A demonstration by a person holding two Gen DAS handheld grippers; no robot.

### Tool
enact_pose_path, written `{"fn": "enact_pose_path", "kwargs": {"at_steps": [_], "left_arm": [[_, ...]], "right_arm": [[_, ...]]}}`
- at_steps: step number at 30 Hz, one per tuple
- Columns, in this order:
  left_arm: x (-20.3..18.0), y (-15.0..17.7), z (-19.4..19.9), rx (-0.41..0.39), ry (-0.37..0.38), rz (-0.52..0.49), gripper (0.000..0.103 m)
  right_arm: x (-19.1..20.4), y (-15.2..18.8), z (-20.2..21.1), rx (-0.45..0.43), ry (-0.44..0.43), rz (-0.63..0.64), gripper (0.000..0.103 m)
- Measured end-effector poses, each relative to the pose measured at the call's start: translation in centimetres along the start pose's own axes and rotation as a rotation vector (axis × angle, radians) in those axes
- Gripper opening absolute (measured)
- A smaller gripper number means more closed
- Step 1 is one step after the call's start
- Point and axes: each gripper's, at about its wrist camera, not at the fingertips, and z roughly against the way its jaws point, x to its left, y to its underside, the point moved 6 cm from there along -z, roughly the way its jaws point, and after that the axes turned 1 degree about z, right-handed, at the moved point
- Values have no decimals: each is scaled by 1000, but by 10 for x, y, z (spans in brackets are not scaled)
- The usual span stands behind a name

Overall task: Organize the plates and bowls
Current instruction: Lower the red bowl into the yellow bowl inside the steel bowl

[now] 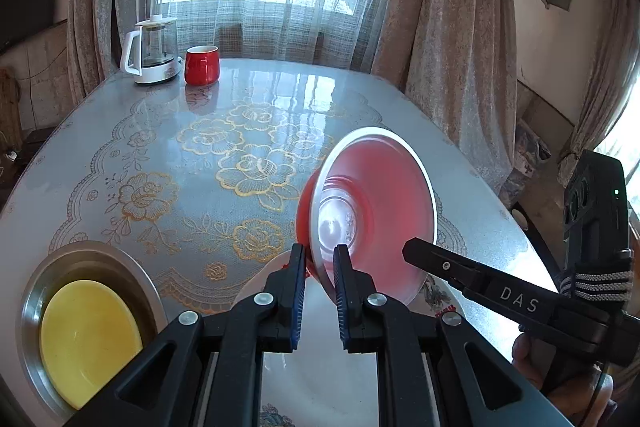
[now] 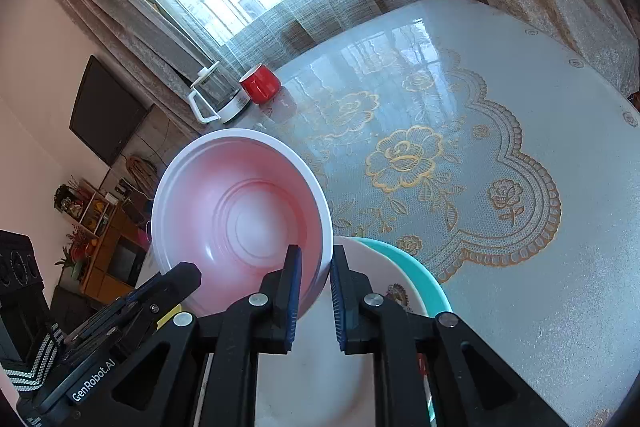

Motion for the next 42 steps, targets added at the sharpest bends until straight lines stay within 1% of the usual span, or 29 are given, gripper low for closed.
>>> {"fn": "enact_pose_path", "kwargs": {"at_steps": [11,16,32,36,42], "left_arm": [[26,14,22,-11,5,46,14],[35,20,29,-19,-10,45,14],[79,31,48,-30,-41,122,14],[95,36,56,-35,-48,155,14],[128,43,75,-58,-80,218,14]], "right_arm": [[24,16,-12,39,-19,37,14],[35,22,-16,58,-22,59,14],[77,37,-35,114,-55,160,14],[92,38,-45,134,-73,196,14],[129,43,-59,161,-120,270,14]]}}
